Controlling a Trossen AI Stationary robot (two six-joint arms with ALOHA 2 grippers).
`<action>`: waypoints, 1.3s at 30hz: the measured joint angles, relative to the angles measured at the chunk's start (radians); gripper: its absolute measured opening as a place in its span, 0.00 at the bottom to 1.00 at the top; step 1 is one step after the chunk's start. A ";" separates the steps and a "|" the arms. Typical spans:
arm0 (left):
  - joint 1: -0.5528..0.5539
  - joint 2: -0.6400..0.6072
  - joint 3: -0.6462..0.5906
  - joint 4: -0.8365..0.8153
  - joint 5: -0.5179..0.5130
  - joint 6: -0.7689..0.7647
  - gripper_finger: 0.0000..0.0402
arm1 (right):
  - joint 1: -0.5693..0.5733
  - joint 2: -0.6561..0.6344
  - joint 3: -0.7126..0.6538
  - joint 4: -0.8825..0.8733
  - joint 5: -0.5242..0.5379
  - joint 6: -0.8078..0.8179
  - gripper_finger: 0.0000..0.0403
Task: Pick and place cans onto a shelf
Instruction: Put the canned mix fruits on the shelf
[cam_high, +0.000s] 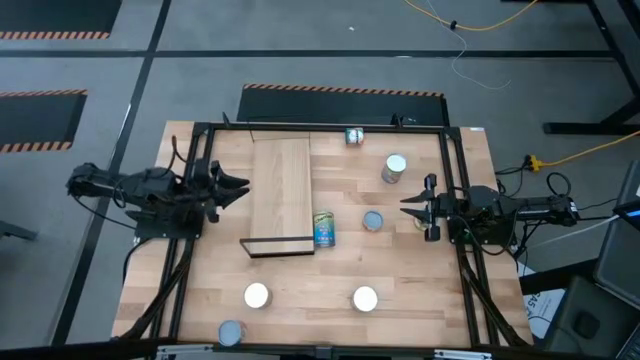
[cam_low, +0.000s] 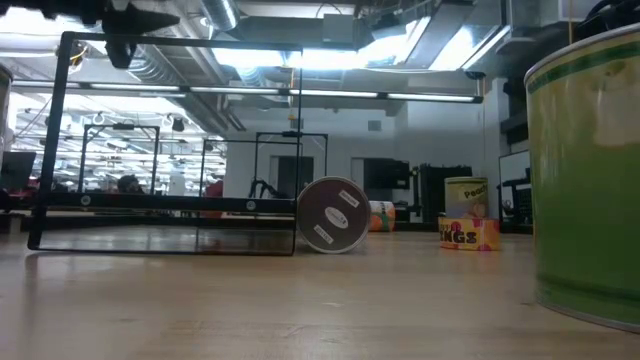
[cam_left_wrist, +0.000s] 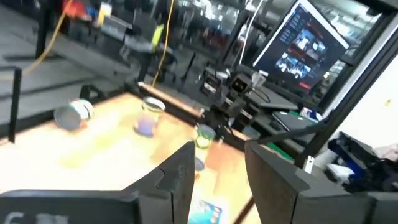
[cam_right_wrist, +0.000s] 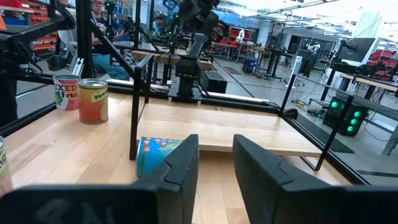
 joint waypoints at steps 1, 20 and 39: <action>-0.005 0.021 0.032 -0.042 0.000 -0.026 0.33 | 0.000 0.000 0.000 0.000 0.000 0.000 0.26; -0.186 0.424 0.449 -0.670 0.578 -1.088 0.33 | 0.000 0.000 0.000 0.000 0.000 0.000 0.26; -0.594 0.768 0.449 -0.599 0.663 -1.526 0.33 | 0.000 0.000 0.000 0.000 0.000 0.000 0.26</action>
